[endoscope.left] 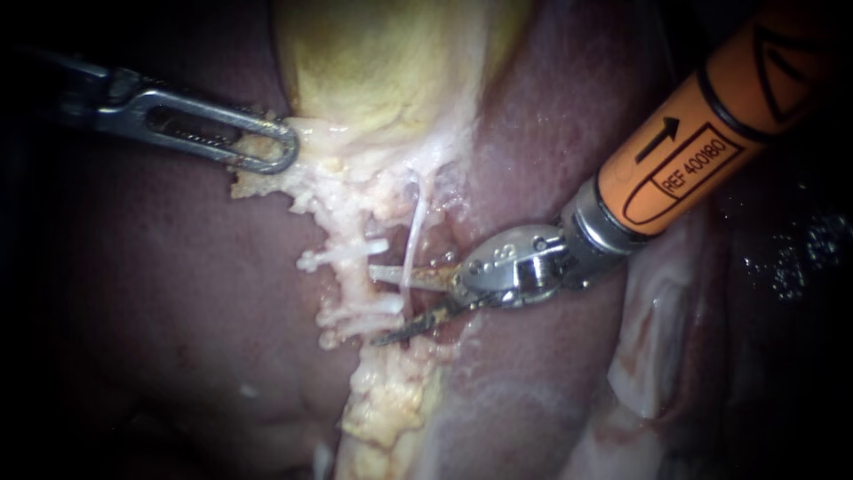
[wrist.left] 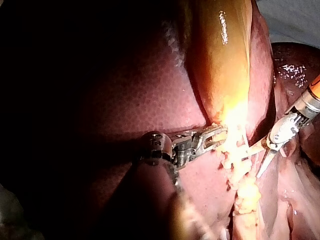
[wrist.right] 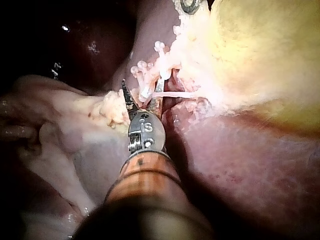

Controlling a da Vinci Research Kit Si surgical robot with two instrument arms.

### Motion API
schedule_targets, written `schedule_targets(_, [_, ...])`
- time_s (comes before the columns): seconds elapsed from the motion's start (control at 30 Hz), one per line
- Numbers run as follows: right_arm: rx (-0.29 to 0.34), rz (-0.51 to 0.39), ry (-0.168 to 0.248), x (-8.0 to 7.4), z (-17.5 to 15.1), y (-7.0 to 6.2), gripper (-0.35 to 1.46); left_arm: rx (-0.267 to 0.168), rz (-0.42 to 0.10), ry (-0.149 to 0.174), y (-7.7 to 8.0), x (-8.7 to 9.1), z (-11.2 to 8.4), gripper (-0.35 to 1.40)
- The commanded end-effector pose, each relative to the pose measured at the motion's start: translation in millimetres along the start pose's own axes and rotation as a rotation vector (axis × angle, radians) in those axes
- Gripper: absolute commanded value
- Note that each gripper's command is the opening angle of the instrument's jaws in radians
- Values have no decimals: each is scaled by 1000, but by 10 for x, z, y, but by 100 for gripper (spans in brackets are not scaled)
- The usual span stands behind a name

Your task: Go to the cutting position left tube

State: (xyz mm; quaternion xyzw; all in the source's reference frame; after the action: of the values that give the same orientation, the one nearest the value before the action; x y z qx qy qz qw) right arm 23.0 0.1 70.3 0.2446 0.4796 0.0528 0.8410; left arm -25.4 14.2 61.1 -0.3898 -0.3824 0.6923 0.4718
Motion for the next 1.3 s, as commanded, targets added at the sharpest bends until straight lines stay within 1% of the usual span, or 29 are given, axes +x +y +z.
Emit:
schedule_targets(0.03, [-1,-1,0,-1,0,0,121,-1,-1,0,-1,0,1,-35])
schedule_targets(0.17, [2,-3,0,-8,-6,1,123,0,-1,0,-1,0,1,-35])
schedule_targets(0.27, [10,-1,1,-17,-16,3,123,0,-1,0,-1,0,1,-35])
schedule_targets(0.47, [1,16,-2,-39,-41,7,124,-1,0,0,-1,0,1,-35])
schedule_targets(0.53, [1,20,-3,-44,-47,8,124,-1,0,0,-1,0,1,-35])
schedule_targets(0.63, [5,25,-2,-48,-54,8,126,0,-1,0,-1,0,1,-35])
schedule_targets(0.7, [6,25,-2,-47,-57,7,126,-1,0,0,-1,0,1,-35])
schedule_targets(0.8, [11,26,0,-42,-62,3,126,-1,0,0,-1,0,1,-35])
schedule_targets(0.93, [18,29,2,-28,-68,-5,126,-1,0,0,-1,0,0,-35])
schedule_targets(1.07, [26,41,25,-18,-64,-9,124,-1,0,0,-1,0,0,-35])
schedule_targets(1.17, [34,46,29,-18,-54,-8,124,-1,-1,-1,0,0,-1,-35])
schedule_targets(1.3, [36,52,28,-23,-39,-3,126,-2,-1,-1,0,0,-2,-35])
